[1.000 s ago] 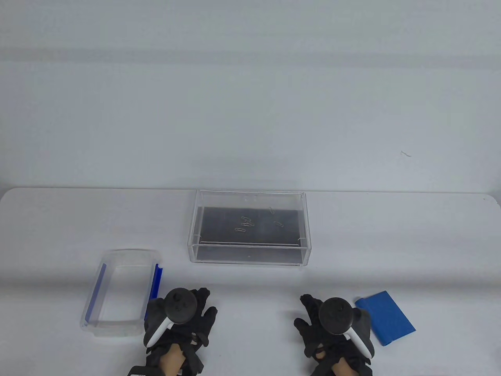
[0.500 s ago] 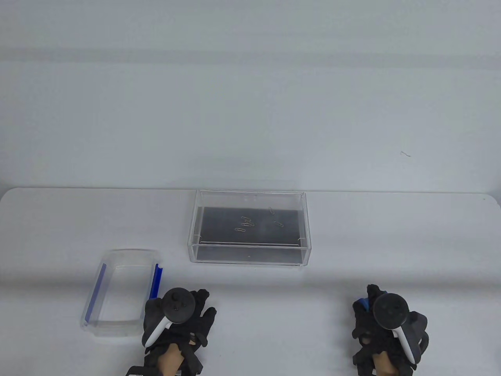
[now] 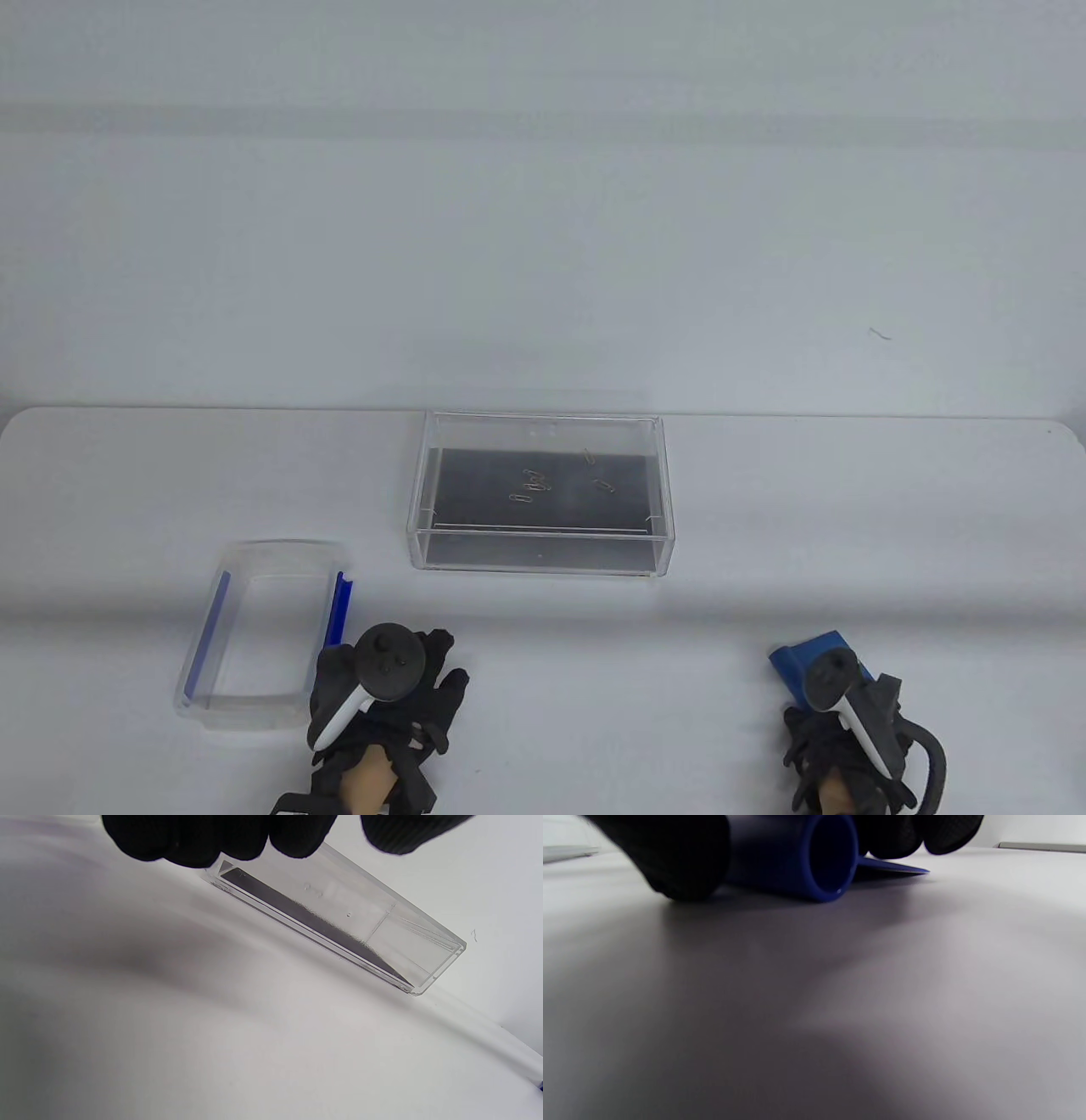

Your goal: Scrape paper clips from drawer organizer into plastic box

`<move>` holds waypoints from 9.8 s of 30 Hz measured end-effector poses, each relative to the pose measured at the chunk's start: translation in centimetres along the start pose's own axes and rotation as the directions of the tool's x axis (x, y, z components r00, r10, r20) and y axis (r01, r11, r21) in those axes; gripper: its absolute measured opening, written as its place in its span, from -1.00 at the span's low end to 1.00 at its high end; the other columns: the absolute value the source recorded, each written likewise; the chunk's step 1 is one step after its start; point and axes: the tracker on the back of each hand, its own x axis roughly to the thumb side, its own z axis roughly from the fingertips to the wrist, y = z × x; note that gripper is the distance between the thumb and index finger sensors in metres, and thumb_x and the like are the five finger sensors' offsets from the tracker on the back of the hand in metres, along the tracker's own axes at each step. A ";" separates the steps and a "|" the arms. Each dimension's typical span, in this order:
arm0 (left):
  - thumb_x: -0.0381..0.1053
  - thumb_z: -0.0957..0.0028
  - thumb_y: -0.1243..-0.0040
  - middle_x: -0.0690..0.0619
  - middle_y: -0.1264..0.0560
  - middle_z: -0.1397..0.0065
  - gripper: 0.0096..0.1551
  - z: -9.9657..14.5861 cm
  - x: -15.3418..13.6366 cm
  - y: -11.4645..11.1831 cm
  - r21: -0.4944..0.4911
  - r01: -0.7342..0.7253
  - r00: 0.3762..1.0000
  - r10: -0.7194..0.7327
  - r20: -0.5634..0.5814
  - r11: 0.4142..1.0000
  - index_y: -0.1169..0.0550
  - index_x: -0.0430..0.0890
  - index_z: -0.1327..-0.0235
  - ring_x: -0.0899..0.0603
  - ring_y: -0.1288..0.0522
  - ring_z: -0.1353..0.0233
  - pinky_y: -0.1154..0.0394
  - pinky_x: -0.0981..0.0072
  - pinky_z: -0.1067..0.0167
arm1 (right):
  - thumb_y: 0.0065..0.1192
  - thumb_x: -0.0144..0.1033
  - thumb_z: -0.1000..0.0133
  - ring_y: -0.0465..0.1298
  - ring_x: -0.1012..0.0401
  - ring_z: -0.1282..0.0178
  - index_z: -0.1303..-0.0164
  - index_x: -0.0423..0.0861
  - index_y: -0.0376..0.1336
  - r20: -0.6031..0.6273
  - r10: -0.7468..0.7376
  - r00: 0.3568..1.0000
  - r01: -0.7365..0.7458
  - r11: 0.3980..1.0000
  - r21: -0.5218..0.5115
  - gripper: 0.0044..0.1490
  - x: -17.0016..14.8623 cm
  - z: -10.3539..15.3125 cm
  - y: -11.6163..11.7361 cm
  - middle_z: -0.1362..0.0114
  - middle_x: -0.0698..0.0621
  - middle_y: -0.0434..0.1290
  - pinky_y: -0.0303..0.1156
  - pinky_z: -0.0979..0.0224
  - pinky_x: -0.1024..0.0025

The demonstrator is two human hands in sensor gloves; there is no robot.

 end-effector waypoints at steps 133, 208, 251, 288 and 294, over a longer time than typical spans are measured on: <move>0.24 0.01 -0.03 -0.16 -0.13 -0.50 -0.23 -0.1 0.8 0.5 0.012 -0.049 0.997 0.048 0.057 0.999 -0.23 -0.07 -0.42 -0.38 -0.23 -0.48 -0.34 -0.17 -0.32 | 0.13 0.01 -0.01 0.61 0.16 0.20 -0.44 0.04 -0.11 0.323 -0.620 0.715 0.654 0.757 0.004 -0.14 12.5 4.7 -7.6 -0.17 -0.03 0.45 0.52 -0.07 0.17; 0.10 -0.05 0.04 -0.33 -0.26 -0.36 -0.16 1.7 -2.1 3.0 0.020 -0.814 0.568 0.803 -0.179 0.580 0.02 -0.21 -0.46 -0.39 -0.61 -0.15 -0.66 0.01 -0.01 | 0.13 0.03 0.00 0.59 0.12 0.12 -0.42 -0.05 -0.01 0.297 -0.543 0.785 0.533 0.837 0.124 -0.17 7.7 5.0 -2.3 -0.17 -0.03 0.46 0.47 -0.16 0.11; 0.23 -0.10 0.25 -0.35 0.18 -0.41 -0.01 0.7 1.0 -5.6 -0.193 -0.864 0.500 0.753 -0.427 0.465 0.42 -0.26 -0.28 -0.44 -0.40 -0.27 -0.52 -0.04 -0.15 | 0.30 -0.30 0.01 0.31 0.04 -0.52 -0.37 0.33 -0.01 0.663 -0.191 0.724 0.302 0.952 -0.055 -0.19 27.8 -1.4 -10.2 -0.50 0.12 0.26 0.16 -0.59 -0.05; 0.22 -0.11 0.19 -0.35 0.18 -0.43 -0.01 0.5 0.7 -5.3 -0.213 -0.876 0.483 0.763 -0.430 0.434 0.36 -0.26 -0.34 -0.47 -0.38 -0.28 -0.49 -0.09 -0.16 | 0.26 -0.29 0.02 0.36 0.02 -0.39 -0.41 0.13 -0.03 0.740 -0.315 0.594 0.352 0.929 0.113 -0.18 20.1 6.4 -9.9 -0.44 0.05 0.28 0.20 -0.52 -0.05; 0.26 -0.10 0.10 -0.33 0.04 -0.44 -0.02 0.3 1.1 -4.3 -0.228 -0.832 0.555 0.749 -0.364 0.506 0.22 -0.23 -0.42 -0.44 -0.46 -0.22 -0.54 -0.05 -0.09 | 0.28 -0.23 0.03 0.38 0.02 -0.35 -0.39 0.08 0.00 0.655 -0.379 0.654 0.512 0.859 -0.015 -0.20 14.9 7.9 -10.1 -0.39 0.03 0.32 0.22 -0.50 -0.04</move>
